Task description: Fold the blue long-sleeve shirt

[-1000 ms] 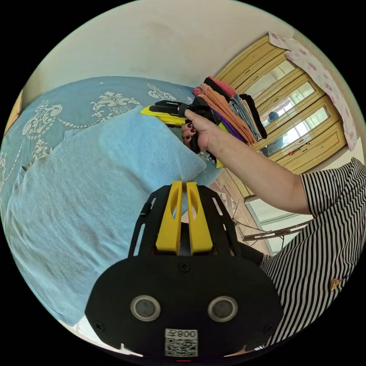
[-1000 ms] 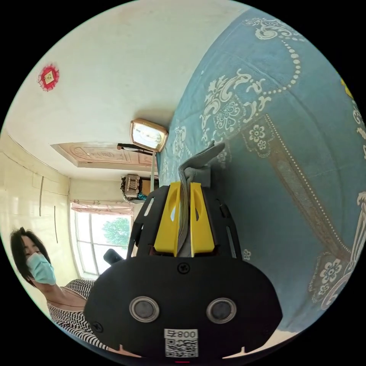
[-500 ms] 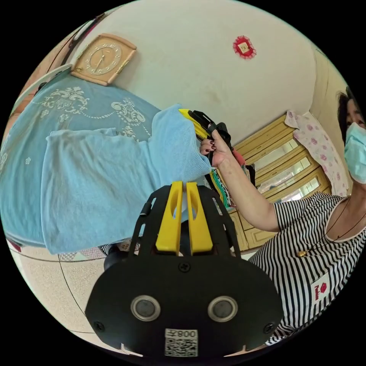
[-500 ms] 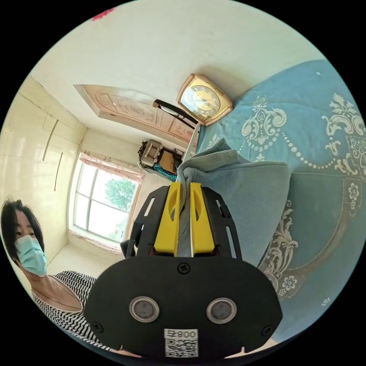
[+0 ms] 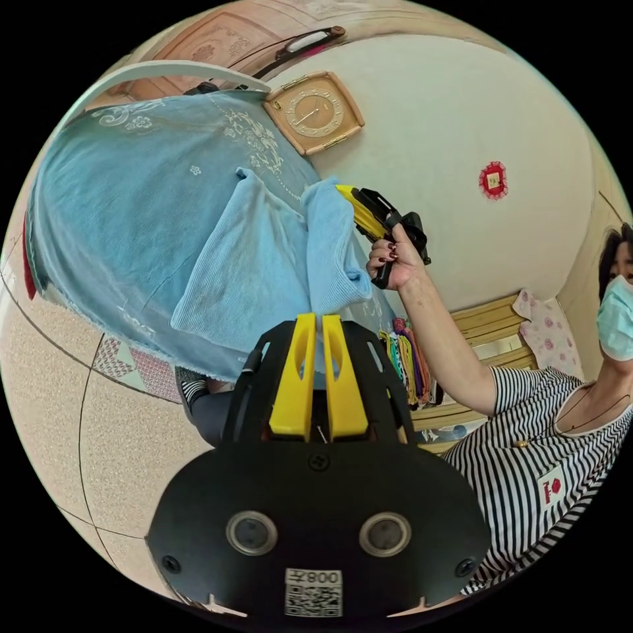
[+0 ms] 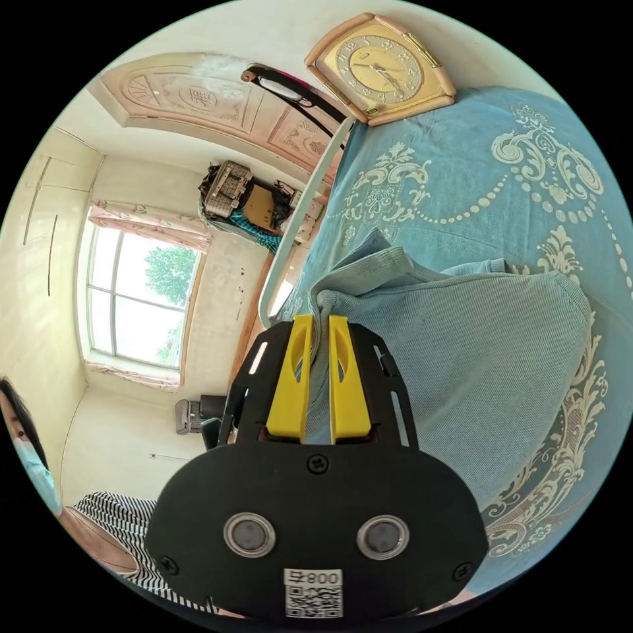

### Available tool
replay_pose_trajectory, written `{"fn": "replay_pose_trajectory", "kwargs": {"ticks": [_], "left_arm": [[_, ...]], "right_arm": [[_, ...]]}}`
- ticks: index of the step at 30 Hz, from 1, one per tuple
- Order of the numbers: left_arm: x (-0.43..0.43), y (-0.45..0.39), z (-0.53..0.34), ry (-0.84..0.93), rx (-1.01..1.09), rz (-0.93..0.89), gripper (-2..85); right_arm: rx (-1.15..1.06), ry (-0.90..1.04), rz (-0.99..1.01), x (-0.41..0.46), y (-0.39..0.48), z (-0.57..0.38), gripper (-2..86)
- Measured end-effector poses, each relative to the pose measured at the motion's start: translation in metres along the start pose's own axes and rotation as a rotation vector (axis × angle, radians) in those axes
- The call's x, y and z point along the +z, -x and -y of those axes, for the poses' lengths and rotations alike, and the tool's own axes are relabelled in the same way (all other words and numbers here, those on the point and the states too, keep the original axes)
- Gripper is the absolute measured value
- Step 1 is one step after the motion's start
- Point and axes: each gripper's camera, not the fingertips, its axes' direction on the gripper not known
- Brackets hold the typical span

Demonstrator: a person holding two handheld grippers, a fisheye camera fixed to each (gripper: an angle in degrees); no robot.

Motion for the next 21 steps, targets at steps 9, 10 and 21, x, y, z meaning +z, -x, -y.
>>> {"fn": "replay_pose_trajectory", "kwargs": {"ticks": [9, 10, 21], "left_arm": [[-0.051, 0.045, 0.008, -0.04, -0.082, -0.006, 1.9], [-0.057, 0.051, 0.009, -0.042, -0.093, -0.009, 1.9], [-0.09, 0.093, 0.009, -0.068, -0.226, -0.023, 2.0]], "right_arm": [[0.001, 0.085, -0.06, 0.024, 0.067, 0.034, 2.2], [0.002, 0.1, -0.071, 0.027, 0.075, 0.037, 1.9], [-0.043, 0.191, -0.043, 0.022, 0.129, 0.05, 0.1]]}}
